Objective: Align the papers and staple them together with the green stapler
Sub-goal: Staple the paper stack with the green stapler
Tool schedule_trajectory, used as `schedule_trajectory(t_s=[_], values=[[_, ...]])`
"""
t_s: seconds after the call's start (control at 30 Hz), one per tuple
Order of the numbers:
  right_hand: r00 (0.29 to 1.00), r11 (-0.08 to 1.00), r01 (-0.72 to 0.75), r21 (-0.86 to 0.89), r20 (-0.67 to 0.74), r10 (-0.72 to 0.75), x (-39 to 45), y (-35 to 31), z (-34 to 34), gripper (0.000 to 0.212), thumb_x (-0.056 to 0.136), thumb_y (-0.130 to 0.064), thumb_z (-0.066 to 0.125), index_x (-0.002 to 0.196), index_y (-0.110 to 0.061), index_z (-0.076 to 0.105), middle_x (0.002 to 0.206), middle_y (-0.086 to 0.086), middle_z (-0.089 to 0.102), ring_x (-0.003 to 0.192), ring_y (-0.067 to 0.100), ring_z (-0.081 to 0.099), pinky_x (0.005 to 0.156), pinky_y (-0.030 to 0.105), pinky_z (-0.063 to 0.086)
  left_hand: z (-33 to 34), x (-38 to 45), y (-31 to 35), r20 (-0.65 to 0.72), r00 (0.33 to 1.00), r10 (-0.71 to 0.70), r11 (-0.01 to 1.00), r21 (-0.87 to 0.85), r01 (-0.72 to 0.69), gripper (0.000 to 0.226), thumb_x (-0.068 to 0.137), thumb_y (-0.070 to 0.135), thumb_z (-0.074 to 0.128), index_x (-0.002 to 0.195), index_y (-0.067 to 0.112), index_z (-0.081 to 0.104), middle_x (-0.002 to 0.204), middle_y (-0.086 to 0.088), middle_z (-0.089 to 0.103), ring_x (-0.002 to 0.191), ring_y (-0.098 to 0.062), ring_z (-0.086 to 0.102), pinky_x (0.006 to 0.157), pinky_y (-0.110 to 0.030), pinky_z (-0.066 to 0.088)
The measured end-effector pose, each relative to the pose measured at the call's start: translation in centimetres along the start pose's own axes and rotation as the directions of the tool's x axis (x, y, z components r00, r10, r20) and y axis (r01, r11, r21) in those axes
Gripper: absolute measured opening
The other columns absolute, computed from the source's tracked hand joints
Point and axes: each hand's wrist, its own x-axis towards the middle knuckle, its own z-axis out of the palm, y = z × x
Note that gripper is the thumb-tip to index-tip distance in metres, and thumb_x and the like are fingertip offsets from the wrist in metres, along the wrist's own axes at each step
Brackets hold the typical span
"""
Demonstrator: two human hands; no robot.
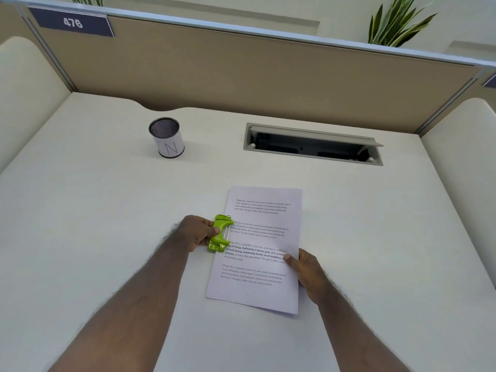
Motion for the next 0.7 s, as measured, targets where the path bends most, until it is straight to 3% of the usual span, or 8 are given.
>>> schedule_trajectory(t_s=[0.17,0.3,0.37,0.47,0.57,0.7], values=[[1.000,1.000,0.007,-0.019,-0.018,-0.008,0.4,0.0,0.0,0.024,0.096,-0.011,0.059,0.118,-0.009,0.066,0.116,0.010,0.073,0.108,0.032,0.068,0.096,0.055,0.052,0.3,0.4,-0.1,-0.022,1.000,-0.003,1.000,0.001,0.003,0.027,0.079,-0.009,0.070,0.105,-0.013,0.063,0.084,-0.022,0.066,0.067,-0.028,0.063,0.071,-0.042,0.059],[1.000,1.000,0.009,-0.005,-0.029,-0.009,0.4,-0.1,0.1,0.023,0.095,-0.008,0.058,0.117,-0.006,0.067,0.115,0.013,0.073,0.107,0.034,0.068,0.097,0.055,0.052,0.0,-0.3,0.1,0.042,0.999,0.003,1.000,-0.005,-0.003,0.030,0.082,-0.006,0.069,0.110,-0.013,0.062,0.095,-0.026,0.066,0.072,-0.029,0.065,0.077,-0.044,0.060],[0.999,1.000,0.007,0.010,-0.032,-0.006,0.2,-0.1,-0.2,0.022,0.095,-0.006,0.058,0.115,-0.005,0.067,0.114,0.014,0.073,0.105,0.034,0.069,0.096,0.053,0.053,-0.3,-0.9,0.0,0.092,0.995,0.045,0.999,-0.032,-0.042,0.034,0.081,-0.003,0.072,0.113,-0.006,0.060,0.092,-0.021,0.068,0.069,-0.026,0.067,0.069,-0.038,0.062],[0.999,0.998,-0.001,0.056,-0.038,0.003,-0.4,-0.1,-1.1,0.023,0.095,-0.005,0.057,0.116,-0.007,0.067,0.115,0.014,0.073,0.102,0.032,0.069,0.092,0.047,0.055,-0.7,-1.7,-0.5,0.042,0.995,0.093,0.995,-0.052,-0.090,0.035,0.076,-0.001,0.077,0.104,0.008,0.058,0.086,-0.015,0.068,0.066,-0.023,0.067,0.061,-0.032,0.060],[0.998,0.995,-0.020,0.097,-0.055,0.026,-1.0,-0.2,-2.4,0.025,0.096,-0.008,0.057,0.119,-0.011,0.065,0.116,0.013,0.072,0.108,0.034,0.067,0.093,0.051,0.053,-1.4,-2.2,-0.8,0.048,0.990,0.133,0.989,-0.064,-0.130,0.019,0.079,0.001,0.074,0.094,0.005,0.063,0.080,-0.013,0.070,0.060,-0.018,0.069,0.055,-0.028,0.058],[0.996,0.996,-0.012,0.089,-0.083,0.020,-1.5,-0.2,-4.0,0.025,0.097,-0.011,0.057,0.121,-0.013,0.064,0.115,0.012,0.071,0.103,0.032,0.067,0.087,0.048,0.054,-3.1,-2.5,-0.4,0.037,0.984,0.172,0.981,-0.092,-0.168,0.009,0.082,0.005,0.072,0.084,0.007,0.064,0.077,-0.010,0.069,0.065,-0.018,0.069,0.058,-0.028,0.059]])
